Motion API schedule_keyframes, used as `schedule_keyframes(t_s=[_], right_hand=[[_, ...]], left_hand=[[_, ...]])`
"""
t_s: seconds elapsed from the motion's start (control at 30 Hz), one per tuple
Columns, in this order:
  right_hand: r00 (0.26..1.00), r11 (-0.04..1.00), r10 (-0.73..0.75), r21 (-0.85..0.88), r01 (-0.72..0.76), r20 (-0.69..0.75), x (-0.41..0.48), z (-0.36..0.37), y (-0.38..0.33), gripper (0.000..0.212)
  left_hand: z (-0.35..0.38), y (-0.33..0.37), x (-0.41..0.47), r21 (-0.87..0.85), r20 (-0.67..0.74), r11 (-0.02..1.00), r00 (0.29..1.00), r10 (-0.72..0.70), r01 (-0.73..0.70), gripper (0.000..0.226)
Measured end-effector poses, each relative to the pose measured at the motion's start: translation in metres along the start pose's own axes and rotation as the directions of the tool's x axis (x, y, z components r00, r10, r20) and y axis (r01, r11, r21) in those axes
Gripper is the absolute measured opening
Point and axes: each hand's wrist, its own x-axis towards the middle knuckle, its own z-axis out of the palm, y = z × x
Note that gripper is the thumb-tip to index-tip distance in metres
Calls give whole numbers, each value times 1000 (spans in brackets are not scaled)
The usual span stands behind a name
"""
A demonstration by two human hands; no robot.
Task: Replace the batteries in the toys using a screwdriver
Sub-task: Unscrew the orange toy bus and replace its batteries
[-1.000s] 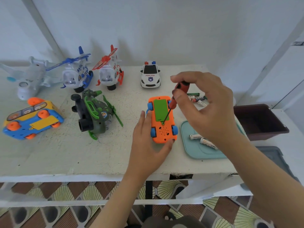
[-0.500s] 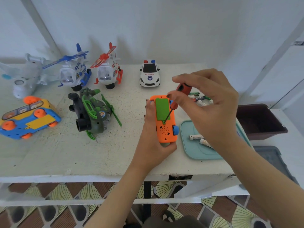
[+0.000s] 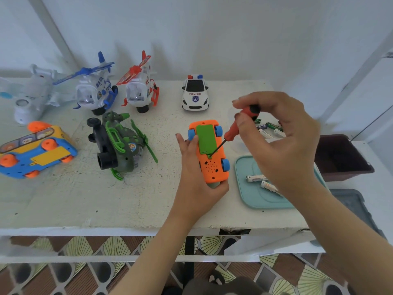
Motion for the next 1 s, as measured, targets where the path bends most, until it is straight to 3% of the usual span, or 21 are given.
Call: schedule_keyframes(t_s=[0.2,0.43,0.53,0.77,1.0], right_hand=[[1000,1000,-2,8,2,6,0,1,1,13],[996,998,-61,-15,60,-70,1,6,-4,15],[995,995,-88,-45,86,-36,2,6,-5,7],[989,989,-114,-83,122,97,5,3,-9,25],[997,998,-62,6,62,48,8,7,-8,18]], left_hand=[[-1,0,0,15,52,999,998,-43,42,107],[1,-4,-1,61,34,998,999,24,-26,101],[0,-6,-1,65,34,998,999,8,-10,102],[1,-5,1,35,58,999,998,-40,38,104],[0,-4,1,36,42,998,998,-49,47,102]])
